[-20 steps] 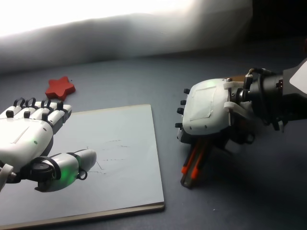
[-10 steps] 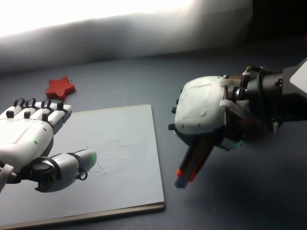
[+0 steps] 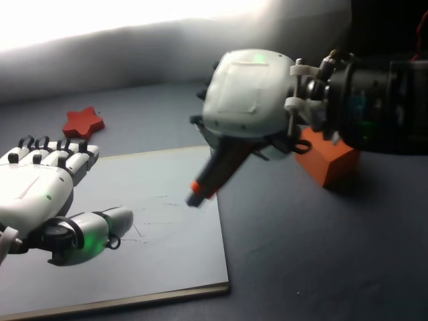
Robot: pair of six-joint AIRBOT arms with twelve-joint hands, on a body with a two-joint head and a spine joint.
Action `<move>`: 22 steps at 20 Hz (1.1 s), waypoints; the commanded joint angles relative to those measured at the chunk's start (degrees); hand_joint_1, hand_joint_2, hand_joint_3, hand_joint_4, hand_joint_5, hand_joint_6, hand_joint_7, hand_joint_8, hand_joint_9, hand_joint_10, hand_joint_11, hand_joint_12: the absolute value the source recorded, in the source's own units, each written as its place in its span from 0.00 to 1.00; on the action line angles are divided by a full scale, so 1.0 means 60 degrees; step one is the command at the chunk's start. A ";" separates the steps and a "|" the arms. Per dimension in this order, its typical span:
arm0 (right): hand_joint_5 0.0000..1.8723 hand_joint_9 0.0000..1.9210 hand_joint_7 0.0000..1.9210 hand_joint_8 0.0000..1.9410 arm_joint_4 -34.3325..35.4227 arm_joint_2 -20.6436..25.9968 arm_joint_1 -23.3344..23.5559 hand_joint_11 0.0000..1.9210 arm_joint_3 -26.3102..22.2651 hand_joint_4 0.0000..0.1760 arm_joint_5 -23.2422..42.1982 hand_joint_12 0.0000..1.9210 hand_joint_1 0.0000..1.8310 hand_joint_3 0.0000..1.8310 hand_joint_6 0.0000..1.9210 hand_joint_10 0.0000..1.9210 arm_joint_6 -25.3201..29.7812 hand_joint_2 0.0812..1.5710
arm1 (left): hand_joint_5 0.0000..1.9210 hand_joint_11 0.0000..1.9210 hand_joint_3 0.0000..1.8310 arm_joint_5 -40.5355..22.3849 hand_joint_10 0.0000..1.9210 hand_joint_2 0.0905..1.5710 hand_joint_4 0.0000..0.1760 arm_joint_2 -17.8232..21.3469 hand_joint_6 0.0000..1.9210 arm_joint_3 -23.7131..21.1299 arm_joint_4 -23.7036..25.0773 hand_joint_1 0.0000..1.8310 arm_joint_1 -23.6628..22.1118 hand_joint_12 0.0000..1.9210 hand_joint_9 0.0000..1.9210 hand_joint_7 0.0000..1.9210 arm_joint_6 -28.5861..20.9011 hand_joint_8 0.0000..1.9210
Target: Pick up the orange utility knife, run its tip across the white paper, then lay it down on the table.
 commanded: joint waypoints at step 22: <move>0.84 1.00 0.95 1.00 0.5110 -0.2533 -0.1949 1.00 0.1332 1.00 0.5163 1.00 0.83 0.42 1.00 1.00 -0.7469 0.60 | 0.00 0.00 0.00 -0.1169 0.00 0.81 0.00 0.0168 0.00 0.1556 -0.0247 0.00 0.0743 0.04 0.00 0.00 -0.0893 0.00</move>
